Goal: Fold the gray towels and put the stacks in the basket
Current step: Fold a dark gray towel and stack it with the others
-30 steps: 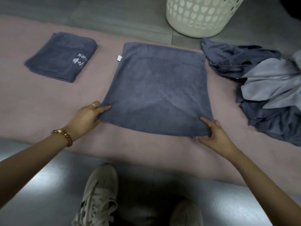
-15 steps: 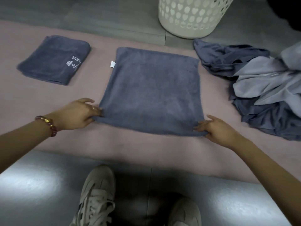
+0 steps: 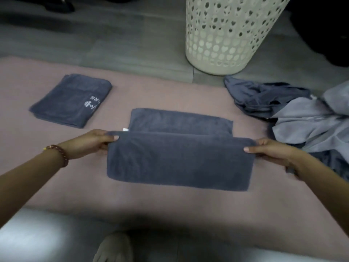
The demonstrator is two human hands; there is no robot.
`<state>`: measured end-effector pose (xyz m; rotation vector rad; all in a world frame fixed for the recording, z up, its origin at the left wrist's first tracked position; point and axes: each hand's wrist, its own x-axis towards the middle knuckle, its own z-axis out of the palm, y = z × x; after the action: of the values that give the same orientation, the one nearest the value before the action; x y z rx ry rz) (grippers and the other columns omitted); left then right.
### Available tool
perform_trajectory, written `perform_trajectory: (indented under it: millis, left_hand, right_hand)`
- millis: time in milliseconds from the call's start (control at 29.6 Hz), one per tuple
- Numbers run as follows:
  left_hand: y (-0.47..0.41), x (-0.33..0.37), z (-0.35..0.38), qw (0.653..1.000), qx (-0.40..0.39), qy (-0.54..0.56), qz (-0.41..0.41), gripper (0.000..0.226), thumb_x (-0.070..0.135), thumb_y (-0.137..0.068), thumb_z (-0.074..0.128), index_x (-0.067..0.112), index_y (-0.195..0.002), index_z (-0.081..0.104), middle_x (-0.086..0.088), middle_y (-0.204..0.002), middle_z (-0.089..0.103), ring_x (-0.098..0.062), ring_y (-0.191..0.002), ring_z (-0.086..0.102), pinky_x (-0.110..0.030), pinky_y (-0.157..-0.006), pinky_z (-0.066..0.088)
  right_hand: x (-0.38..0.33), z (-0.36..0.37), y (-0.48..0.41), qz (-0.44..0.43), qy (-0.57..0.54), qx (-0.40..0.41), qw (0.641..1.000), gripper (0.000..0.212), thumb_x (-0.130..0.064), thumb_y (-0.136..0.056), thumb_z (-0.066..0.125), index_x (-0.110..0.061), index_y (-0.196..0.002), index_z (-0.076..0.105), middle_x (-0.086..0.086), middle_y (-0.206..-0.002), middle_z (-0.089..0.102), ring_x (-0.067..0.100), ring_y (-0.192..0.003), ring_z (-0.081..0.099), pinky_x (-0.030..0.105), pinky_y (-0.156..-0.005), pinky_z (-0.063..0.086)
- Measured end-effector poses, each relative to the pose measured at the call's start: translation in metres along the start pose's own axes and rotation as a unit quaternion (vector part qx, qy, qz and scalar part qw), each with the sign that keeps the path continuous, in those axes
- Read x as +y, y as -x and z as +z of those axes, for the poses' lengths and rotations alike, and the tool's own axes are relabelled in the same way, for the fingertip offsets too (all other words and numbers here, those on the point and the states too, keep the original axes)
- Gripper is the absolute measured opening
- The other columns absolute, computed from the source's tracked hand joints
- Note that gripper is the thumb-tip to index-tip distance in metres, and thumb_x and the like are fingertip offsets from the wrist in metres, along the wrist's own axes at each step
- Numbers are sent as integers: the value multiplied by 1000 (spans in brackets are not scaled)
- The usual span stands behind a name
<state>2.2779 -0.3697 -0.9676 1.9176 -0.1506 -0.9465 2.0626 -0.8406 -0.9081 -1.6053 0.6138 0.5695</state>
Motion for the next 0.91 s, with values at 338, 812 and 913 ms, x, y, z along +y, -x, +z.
perform_trajectory:
  millis: [338, 812, 913]
  left_hand:
    - [-103, 54, 50, 954, 293, -24, 55, 29, 17, -98, 47, -8, -95, 61, -13, -88, 56, -19, -84, 47, -25, -70, 33]
    - [-135, 39, 36, 913, 316, -225, 130, 18, 15, -95, 50, -1, -92, 57, -28, -91, 63, -42, -86, 57, -38, -73, 39]
    - [-137, 37, 39, 906, 334, -226, 128, 22, 18, -98, 44, -1, -100, 55, -29, -97, 63, -43, -90, 56, -39, -74, 40]
  right_hand:
    - [-14, 21, -130, -12, -3, 360, 933, 27, -18, -95, 52, 4, -107, 63, 18, -110, 62, 28, -93, 56, 34, -79, 45]
    - [-1, 20, -152, -73, 95, 451, 884, 18, -19, -97, 43, -6, -86, 49, 12, -84, 54, 27, -81, 51, 31, -70, 35]
    - [-1, 21, -156, -71, 86, 464, 879, 17, -20, -98, 41, -8, -88, 48, 11, -86, 53, 25, -82, 49, 30, -72, 34]
